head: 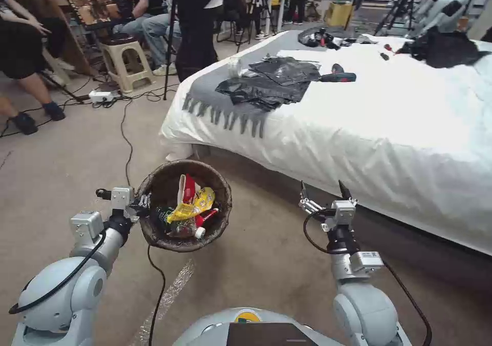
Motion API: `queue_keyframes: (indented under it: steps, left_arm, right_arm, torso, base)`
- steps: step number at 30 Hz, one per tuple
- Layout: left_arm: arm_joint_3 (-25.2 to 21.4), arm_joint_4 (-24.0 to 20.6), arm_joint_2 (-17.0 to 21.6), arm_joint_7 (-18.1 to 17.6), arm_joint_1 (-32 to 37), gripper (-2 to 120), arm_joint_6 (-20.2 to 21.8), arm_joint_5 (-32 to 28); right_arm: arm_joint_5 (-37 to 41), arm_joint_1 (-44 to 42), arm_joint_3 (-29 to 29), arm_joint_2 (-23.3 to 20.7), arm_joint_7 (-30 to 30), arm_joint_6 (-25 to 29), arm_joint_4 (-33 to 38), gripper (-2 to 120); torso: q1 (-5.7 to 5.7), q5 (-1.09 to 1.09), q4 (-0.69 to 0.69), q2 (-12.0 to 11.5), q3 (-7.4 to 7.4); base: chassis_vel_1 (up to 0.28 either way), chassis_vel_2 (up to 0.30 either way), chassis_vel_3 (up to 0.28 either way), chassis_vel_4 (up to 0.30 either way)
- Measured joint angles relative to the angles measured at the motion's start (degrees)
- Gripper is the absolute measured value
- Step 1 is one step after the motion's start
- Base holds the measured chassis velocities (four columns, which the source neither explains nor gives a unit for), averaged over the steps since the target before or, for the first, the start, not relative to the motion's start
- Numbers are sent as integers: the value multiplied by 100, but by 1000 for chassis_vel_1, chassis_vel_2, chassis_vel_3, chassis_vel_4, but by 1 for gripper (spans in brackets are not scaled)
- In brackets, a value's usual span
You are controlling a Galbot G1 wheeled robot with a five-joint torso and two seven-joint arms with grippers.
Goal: Pick up the trash bin, then pick up the garbage from the floor and place it into the trash bin.
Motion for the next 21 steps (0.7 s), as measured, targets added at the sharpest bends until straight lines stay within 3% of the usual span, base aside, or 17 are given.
queue_keyframes:
  steps: [21]
  left_arm:
    - [-35,22,-13,26,9,3,-11,-23]
  right_arm:
    - [-2,44,-19,8,-3,-11,-67,100]
  torso:
    - [0,0,2,0,0]
  base:
    - [89,84,89,99]
